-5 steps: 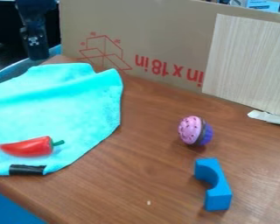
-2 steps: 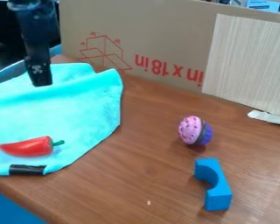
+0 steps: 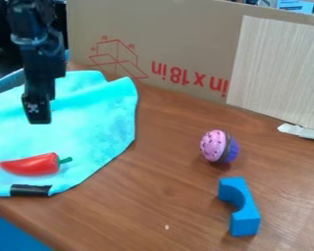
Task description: Moved red Chilie off cloth to top left of table
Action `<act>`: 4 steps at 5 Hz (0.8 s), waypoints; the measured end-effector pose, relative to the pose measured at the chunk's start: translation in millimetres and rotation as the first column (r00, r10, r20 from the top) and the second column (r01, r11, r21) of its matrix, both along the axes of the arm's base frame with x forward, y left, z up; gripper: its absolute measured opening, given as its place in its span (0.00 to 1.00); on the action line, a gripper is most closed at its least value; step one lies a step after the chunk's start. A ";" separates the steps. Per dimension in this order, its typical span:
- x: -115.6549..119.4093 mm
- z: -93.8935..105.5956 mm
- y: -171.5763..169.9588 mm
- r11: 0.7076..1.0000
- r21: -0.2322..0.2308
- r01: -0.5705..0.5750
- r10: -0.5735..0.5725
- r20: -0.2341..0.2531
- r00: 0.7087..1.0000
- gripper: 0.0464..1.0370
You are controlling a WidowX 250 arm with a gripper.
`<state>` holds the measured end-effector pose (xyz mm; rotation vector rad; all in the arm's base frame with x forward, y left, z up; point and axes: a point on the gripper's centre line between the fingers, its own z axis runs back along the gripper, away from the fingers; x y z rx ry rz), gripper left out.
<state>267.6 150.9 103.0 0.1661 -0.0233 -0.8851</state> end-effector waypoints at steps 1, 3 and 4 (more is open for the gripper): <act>-10.0 -14.0 -2.9 0.995 0.004 0.095 -0.095 -0.043 0.995 0.96; -29.0 -27.9 -3.5 0.979 -0.017 0.205 -0.206 -0.057 0.977 0.96; -46.3 -30.7 2.5 0.972 -0.025 0.233 -0.234 -0.041 0.971 0.96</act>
